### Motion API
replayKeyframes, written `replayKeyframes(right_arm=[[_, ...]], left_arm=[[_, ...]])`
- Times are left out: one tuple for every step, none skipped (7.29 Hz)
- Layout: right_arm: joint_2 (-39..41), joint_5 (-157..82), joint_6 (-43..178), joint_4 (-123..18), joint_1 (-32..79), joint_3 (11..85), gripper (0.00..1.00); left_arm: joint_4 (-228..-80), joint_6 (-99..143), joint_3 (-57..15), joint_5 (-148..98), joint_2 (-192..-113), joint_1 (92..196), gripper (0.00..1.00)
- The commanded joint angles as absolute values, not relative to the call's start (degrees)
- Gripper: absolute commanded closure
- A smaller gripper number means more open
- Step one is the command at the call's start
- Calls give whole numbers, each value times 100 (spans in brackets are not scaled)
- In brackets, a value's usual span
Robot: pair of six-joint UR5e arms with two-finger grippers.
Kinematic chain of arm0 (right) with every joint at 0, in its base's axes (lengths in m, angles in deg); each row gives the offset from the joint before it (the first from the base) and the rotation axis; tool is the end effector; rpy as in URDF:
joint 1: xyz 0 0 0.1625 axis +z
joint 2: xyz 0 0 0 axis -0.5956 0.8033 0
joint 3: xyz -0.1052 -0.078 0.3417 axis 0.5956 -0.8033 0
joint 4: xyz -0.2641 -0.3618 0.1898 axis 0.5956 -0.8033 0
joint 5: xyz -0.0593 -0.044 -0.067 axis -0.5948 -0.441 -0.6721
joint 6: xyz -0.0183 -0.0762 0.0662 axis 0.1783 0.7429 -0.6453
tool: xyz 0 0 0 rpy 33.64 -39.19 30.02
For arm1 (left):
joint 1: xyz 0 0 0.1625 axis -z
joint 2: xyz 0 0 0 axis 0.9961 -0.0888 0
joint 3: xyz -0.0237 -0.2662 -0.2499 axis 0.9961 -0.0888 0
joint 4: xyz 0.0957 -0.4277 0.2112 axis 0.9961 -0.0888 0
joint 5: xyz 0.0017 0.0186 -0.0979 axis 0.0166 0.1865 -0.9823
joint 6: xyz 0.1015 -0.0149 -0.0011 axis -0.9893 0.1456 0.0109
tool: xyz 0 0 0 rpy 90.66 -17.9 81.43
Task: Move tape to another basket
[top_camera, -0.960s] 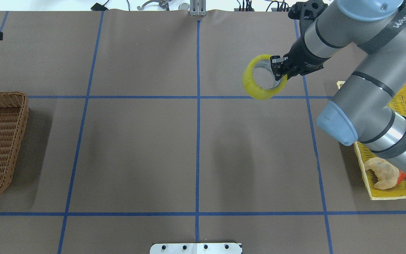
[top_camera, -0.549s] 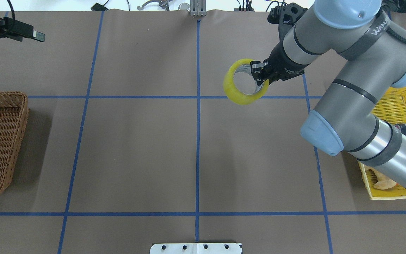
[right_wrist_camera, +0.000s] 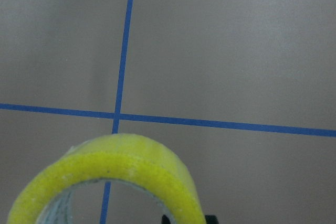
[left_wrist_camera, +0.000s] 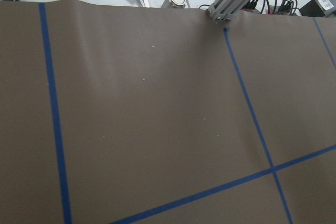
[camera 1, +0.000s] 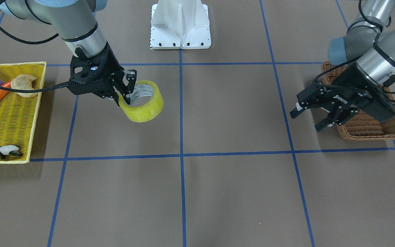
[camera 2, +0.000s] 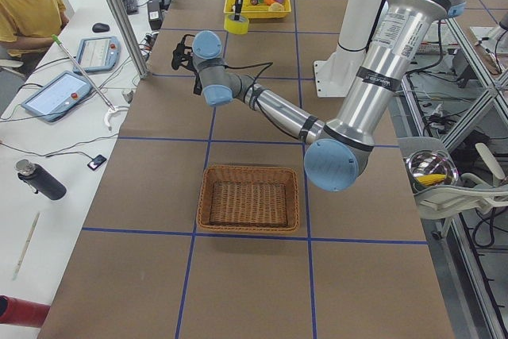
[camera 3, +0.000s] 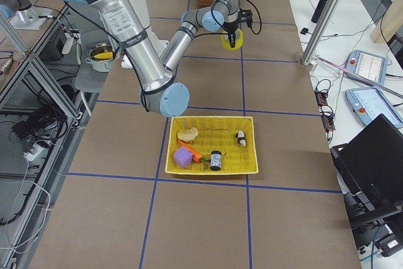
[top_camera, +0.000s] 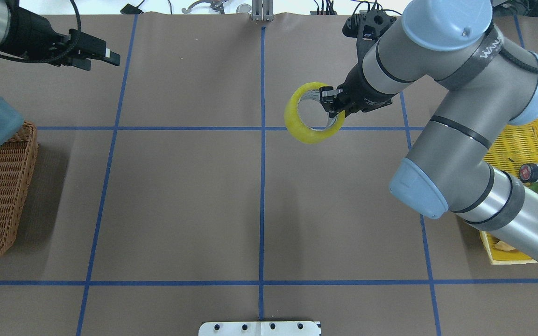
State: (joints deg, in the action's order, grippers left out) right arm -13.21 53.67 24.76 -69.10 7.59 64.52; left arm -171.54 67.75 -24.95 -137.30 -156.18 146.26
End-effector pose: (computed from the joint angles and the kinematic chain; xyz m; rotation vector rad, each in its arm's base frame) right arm -0.3795 -0.4954 0.0694 0.2154 -0.9333 0.0304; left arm 0.2609 -0.6072 0.2079 0.3766 1.2913 0.0095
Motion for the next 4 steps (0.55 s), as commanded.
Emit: replayKeyframes(right_arm=[[-1356,5058,2259,-6941,591,6443,100],[-1356,4978,2240,-6950,529,6443,100],[-1400,4977,2232,-6942,528,6443,100],[-1479,4977,2231,-6924,502,6443,100]], left_arm=[[-17105,7023,-2535,-13178,-15742,14171,1],[-16905,7023,-2544,-13044,-15821,14064,1],[-16720,7023,-2553,-13043,-15952,14037,1],[-16735,7015,-2562,-13069,-15962,13941,1]])
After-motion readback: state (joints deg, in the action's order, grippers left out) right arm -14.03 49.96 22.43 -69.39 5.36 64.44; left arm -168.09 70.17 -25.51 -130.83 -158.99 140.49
